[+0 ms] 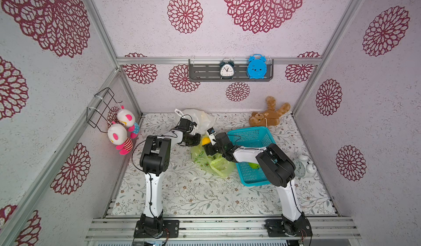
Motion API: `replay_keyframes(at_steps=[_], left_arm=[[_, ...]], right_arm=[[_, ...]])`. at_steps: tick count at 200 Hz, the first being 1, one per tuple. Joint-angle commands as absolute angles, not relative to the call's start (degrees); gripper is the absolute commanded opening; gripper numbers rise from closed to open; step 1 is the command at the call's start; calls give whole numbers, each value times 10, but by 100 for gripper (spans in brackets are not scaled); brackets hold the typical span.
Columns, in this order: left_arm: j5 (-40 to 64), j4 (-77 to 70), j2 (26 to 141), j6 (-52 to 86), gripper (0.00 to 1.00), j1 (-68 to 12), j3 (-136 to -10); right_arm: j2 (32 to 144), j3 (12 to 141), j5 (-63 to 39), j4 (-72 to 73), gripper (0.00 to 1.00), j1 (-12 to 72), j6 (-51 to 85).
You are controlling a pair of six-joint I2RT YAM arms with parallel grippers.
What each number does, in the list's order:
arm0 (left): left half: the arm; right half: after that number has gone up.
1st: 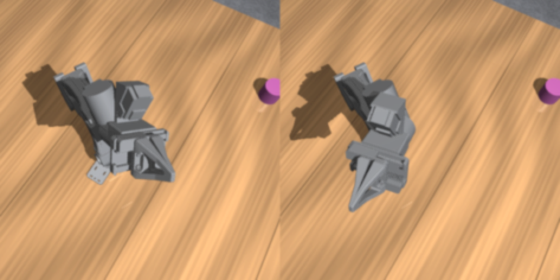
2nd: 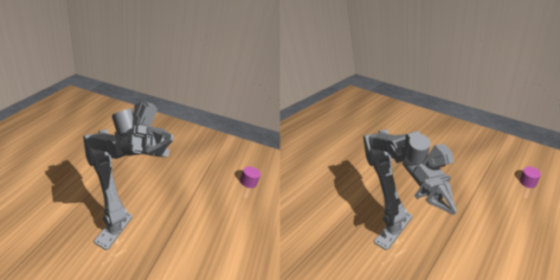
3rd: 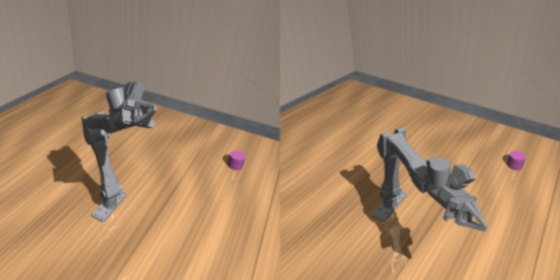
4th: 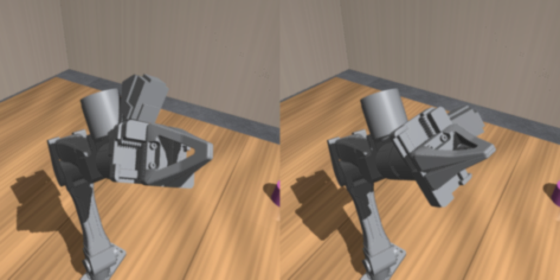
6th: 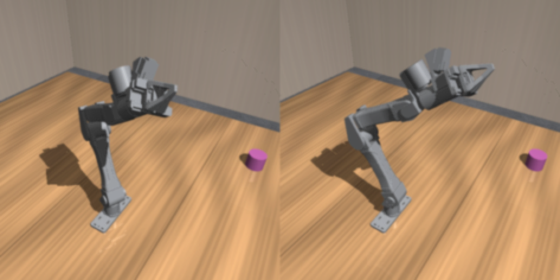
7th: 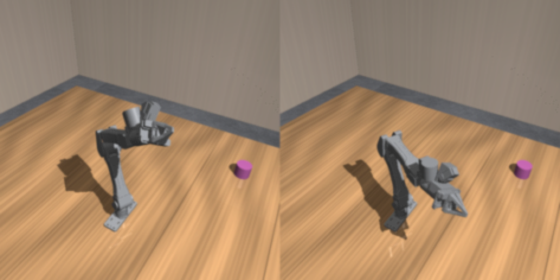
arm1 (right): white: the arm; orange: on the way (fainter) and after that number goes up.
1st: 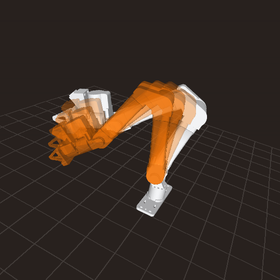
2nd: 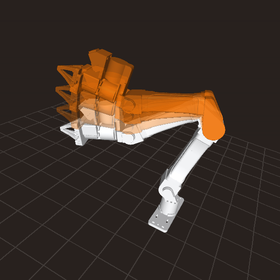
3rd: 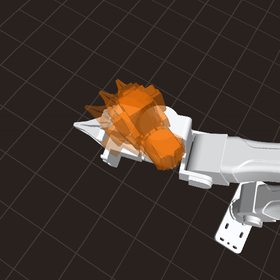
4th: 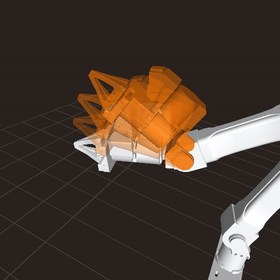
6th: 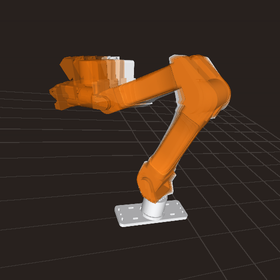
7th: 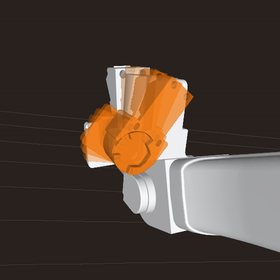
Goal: Untie the knot of a plastic bag & take out the apple
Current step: Pick up the apple from the plastic bag, then place the plastic bag at the corner of the board.
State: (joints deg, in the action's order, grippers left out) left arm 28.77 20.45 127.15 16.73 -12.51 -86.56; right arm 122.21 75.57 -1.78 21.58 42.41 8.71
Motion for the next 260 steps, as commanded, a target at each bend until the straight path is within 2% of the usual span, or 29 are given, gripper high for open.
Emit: replay_keyframes(at_steps=[1,65,97,123,148,167,187,226,240,260], left_arm=[[277,234,1214,171,4,-129,-834],[172,231,961,200,0,-86,-655],[118,254,888,205,0,-58,-600],[72,275,846,206,0,-23,-582],[30,309,822,206,0,0,-582],[18,311,797,212,0,16,-572],[-8,320,773,219,0,33,-581],[-62,324,752,231,0,67,-666],[-69,315,775,237,0,82,-714],[-78,328,845,236,0,100,-810]], right_arm=[[1169,722,14,250,54,433,99],[1006,578,-38,335,50,435,128],[961,546,-74,328,49,434,126],[916,526,-152,315,49,430,120],[867,510,-151,293,49,426,134],[824,497,-119,275,49,424,136],[759,482,-38,236,49,415,146],[662,489,232,2,50,383,123],[646,470,263,-36,51,359,128],[637,434,249,-42,52,331,139]])
